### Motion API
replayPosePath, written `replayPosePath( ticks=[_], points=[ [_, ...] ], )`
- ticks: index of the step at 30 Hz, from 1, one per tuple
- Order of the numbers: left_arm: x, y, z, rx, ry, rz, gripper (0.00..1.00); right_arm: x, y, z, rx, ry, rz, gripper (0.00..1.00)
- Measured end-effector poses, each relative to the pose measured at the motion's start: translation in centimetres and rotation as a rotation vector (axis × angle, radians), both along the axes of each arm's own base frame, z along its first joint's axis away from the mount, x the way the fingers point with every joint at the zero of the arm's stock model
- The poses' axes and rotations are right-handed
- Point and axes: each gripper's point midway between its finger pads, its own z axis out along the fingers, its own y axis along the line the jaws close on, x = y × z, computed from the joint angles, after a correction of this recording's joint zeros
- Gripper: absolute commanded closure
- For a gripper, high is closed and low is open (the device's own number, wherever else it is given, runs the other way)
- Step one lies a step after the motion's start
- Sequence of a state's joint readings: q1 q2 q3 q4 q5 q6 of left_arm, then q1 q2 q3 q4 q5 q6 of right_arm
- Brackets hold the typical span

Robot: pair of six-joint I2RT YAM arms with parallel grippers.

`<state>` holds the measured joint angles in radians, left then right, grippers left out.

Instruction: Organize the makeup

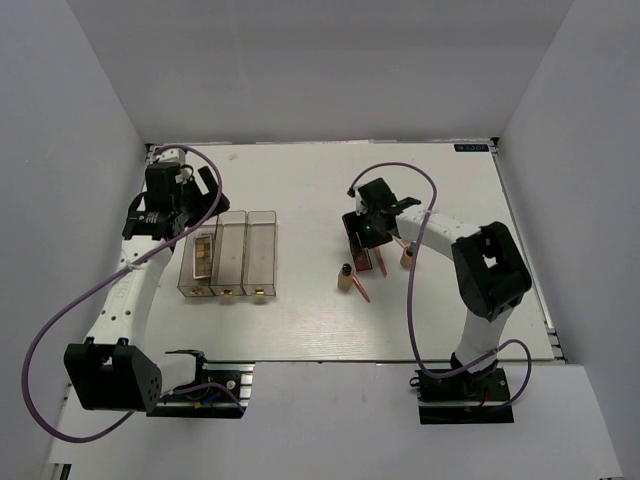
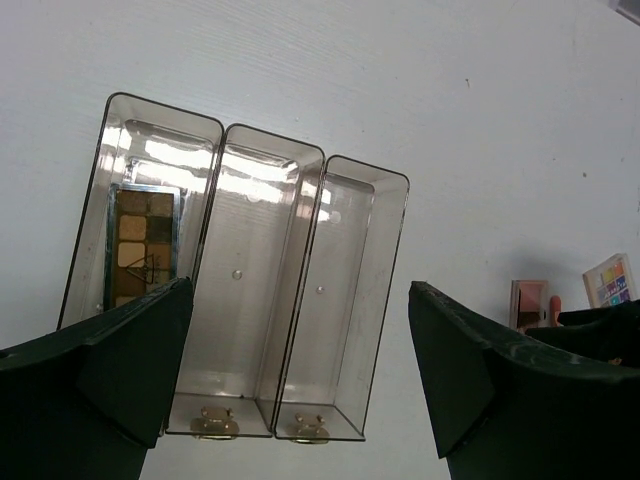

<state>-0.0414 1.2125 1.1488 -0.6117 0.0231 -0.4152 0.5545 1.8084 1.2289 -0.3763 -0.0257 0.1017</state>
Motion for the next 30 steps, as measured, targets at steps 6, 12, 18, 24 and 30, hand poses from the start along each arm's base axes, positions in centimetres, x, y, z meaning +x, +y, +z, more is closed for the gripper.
replayPosePath(
  ticks=[6,12,18,24,30],
  points=[
    [-0.9,0.0,-1.2,-0.002,0.035,0.003,0.02,-1.4,0.0,-1.7,-0.076,0.040,-0.034,0.24],
    [-1.6,0.0,-2.2,-0.003,0.057,0.005,0.02,-1.6,0.3,-1.7,-0.104,0.020,-0.034,0.24],
    [-2.5,0.0,-2.2,-0.013,0.043,0.012,0.02,-1.2,-0.2,-2.1,-0.131,0.011,-0.053,0.27],
    [-3.5,0.0,-2.4,-0.030,0.038,0.023,0.02,-1.2,-0.2,-3.4,-0.147,0.037,-0.060,0.31],
    [-4.0,-0.1,-2.1,-0.050,0.023,0.033,0.02,-0.3,0.2,-3.5,-0.150,0.029,-0.066,0.39]
  ],
)
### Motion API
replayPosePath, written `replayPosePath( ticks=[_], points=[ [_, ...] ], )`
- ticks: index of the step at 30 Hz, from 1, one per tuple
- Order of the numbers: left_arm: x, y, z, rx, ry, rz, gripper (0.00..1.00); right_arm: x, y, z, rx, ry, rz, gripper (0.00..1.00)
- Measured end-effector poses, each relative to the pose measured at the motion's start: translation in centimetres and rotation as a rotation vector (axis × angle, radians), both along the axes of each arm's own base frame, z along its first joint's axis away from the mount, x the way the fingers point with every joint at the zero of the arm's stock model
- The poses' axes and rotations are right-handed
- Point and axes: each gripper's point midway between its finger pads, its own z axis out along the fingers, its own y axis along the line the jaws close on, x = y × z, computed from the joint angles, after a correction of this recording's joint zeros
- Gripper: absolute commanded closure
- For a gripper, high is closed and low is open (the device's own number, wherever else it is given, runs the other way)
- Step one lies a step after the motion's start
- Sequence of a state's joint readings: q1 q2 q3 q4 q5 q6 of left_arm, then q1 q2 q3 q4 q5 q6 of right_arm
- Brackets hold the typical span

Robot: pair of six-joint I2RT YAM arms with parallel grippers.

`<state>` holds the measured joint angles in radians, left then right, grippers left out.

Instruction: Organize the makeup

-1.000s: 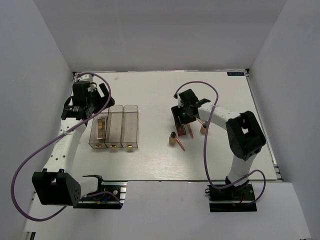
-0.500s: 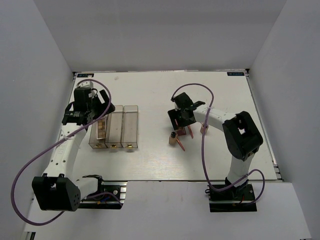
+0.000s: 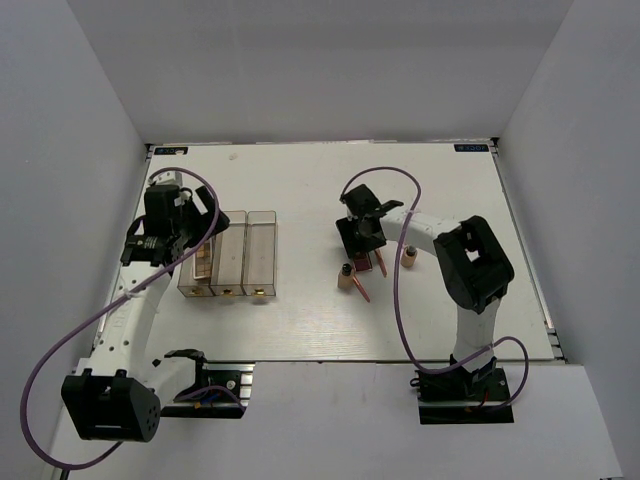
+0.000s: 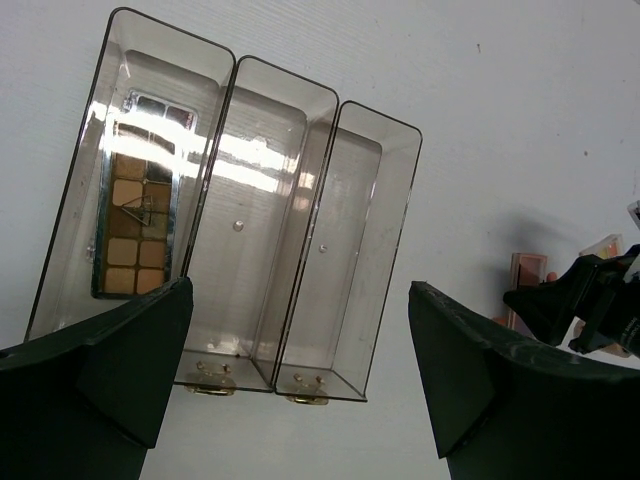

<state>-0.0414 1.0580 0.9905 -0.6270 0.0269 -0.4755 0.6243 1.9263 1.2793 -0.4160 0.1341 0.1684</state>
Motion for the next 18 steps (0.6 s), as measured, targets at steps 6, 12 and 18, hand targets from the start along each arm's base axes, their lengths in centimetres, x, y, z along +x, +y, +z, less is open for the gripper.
replayPosePath(
  ticks=[6,12,18],
  points=[
    [0.1,-0.3,0.7,-0.023,-0.026,0.002,0.02,0.3,0.1,0.0,0.002,-0.006,0.006,0.74],
    [0.4,-0.6,1.6,-0.037,-0.067,-0.007,0.02,0.6,0.1,0.1,0.004,-0.013,0.044,0.91],
    [0.7,-0.7,2.0,-0.041,-0.086,-0.013,0.02,1.7,0.9,1.4,0.026,-0.043,0.149,0.91]
  ],
)
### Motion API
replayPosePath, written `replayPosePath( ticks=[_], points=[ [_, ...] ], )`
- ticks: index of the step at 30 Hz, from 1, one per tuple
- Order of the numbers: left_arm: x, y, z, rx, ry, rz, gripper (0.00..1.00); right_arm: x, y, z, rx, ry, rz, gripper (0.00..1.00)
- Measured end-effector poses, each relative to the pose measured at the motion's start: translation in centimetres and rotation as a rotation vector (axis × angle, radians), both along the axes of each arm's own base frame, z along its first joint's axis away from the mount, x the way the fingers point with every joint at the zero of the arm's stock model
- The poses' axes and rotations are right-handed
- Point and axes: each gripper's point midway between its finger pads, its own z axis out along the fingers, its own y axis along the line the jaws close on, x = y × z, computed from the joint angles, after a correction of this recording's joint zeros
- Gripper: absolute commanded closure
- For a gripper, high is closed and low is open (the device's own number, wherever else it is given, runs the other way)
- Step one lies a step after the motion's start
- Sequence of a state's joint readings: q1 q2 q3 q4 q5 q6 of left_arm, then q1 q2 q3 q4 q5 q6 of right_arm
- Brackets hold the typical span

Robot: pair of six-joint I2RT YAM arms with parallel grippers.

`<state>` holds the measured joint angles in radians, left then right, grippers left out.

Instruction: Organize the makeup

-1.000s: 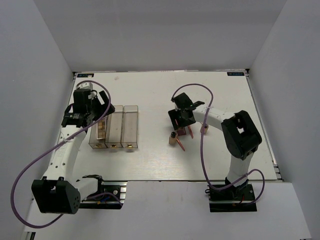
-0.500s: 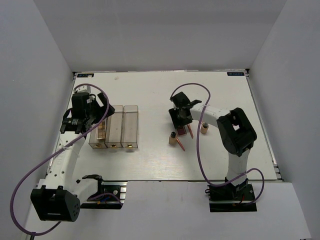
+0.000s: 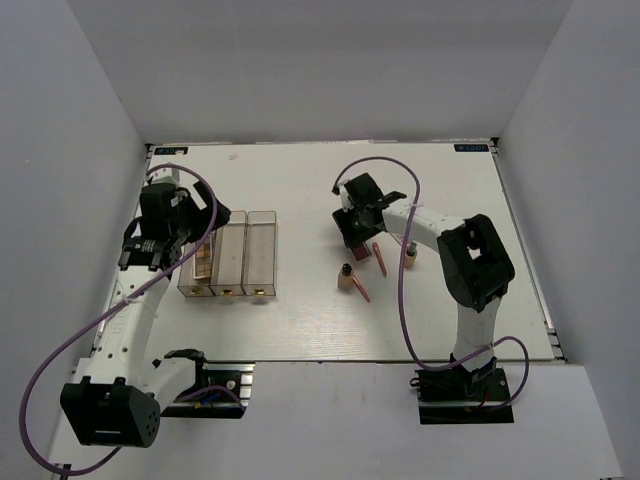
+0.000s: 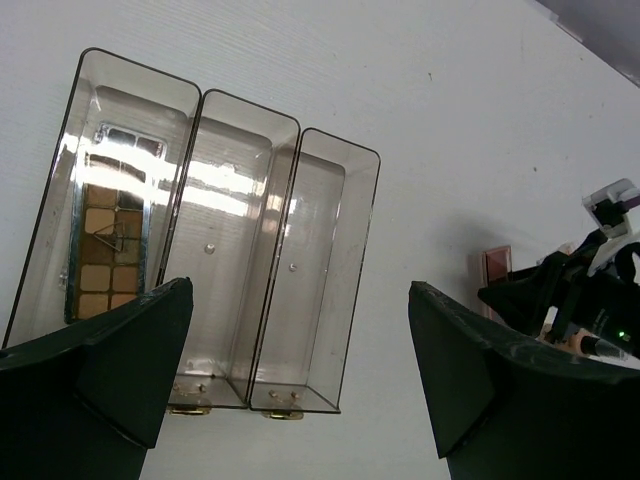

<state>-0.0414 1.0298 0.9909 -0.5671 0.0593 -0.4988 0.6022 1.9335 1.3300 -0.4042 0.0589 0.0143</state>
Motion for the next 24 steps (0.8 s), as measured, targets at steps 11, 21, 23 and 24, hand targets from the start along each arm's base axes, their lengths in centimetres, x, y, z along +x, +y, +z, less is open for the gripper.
replayPosePath(
  ticks=[11,21,23,24],
  points=[
    [-0.5,-0.1,4.5,-0.023,-0.164,0.006,0.02,6.2,9.0,14.7,0.312,-0.270,0.282,0.91],
    [-2.3,-0.4,13.6,-0.048,-0.513,-0.017,0.02,2.6,22.4,22.6,0.710,-0.239,0.471,0.88],
    [-2.6,-0.5,14.4,-0.046,-0.545,-0.026,0.02,0.3,24.9,21.3,0.749,-0.170,0.499,0.88],
    [-2.8,-0.5,14.6,-0.044,-0.554,-0.028,0.02,-0.8,26.2,20.6,0.770,-0.134,0.510,0.89]
  ],
)
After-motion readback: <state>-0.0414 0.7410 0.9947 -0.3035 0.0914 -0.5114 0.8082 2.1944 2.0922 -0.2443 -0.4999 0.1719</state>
